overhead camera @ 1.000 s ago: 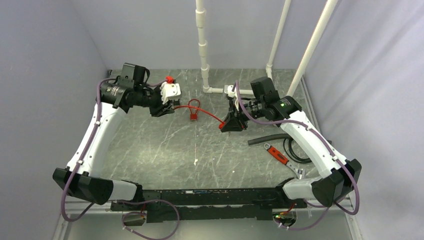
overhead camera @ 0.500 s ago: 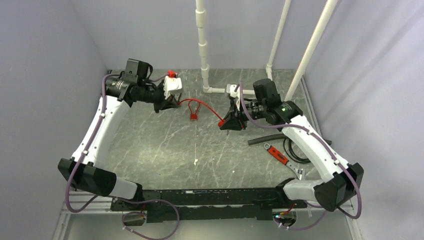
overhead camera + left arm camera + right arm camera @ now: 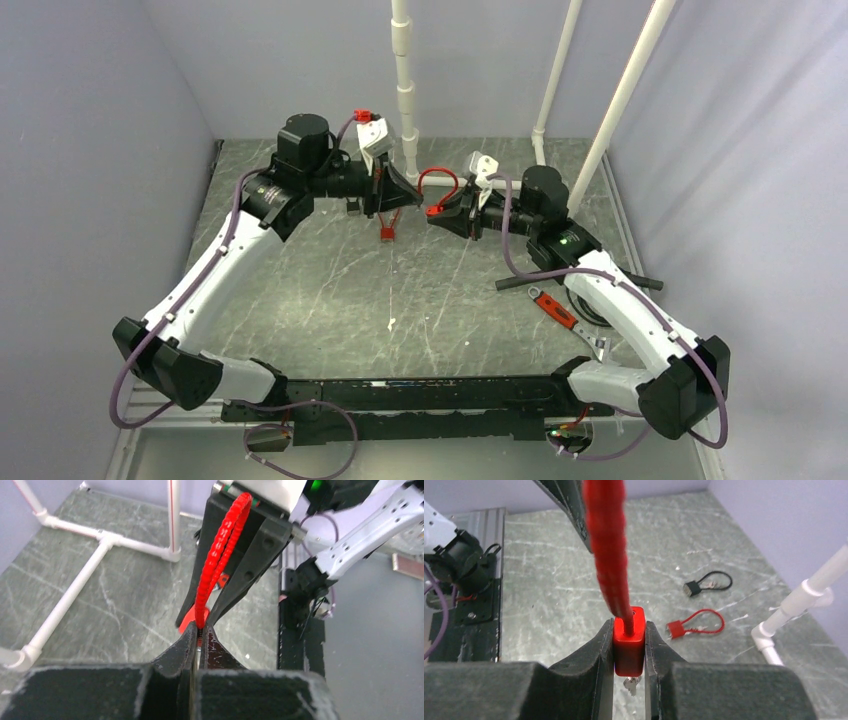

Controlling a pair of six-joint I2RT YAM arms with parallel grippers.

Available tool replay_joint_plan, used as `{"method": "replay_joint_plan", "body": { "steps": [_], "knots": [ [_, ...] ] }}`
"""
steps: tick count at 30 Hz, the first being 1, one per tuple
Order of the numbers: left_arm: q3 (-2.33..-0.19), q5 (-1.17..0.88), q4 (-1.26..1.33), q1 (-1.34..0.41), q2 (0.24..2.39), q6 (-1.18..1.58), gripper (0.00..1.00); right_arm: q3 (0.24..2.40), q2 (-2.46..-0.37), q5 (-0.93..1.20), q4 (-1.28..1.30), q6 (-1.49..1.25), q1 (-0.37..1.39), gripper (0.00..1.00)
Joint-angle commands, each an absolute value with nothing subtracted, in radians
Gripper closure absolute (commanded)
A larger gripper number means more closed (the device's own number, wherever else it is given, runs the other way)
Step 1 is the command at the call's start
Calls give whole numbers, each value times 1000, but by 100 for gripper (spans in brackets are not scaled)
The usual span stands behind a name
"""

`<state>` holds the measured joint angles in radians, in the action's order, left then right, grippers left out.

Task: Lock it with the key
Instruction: Lock the lock.

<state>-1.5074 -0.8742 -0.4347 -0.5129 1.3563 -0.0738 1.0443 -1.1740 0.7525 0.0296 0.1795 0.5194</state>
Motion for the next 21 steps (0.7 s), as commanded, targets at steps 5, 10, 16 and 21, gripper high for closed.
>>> {"method": "replay_joint_plan", "body": {
  "steps": [5, 10, 16, 21],
  "knots": [
    [-1438, -891, -152, -573, 1311, 105, 100, 991, -1093, 672, -265, 99, 558, 100],
    [-1441, -889, -138, -577, 1326, 105, 100, 1002, -1079, 662, -285, 59, 564, 100],
    [-1428, -883, -144, -577, 1325, 113, 100, 1012, -1071, 656, -308, 20, 570, 100],
    [-1395, -863, -168, -577, 1315, 93, 100, 1020, -1070, 659, -337, -19, 572, 100]
  ]
}}
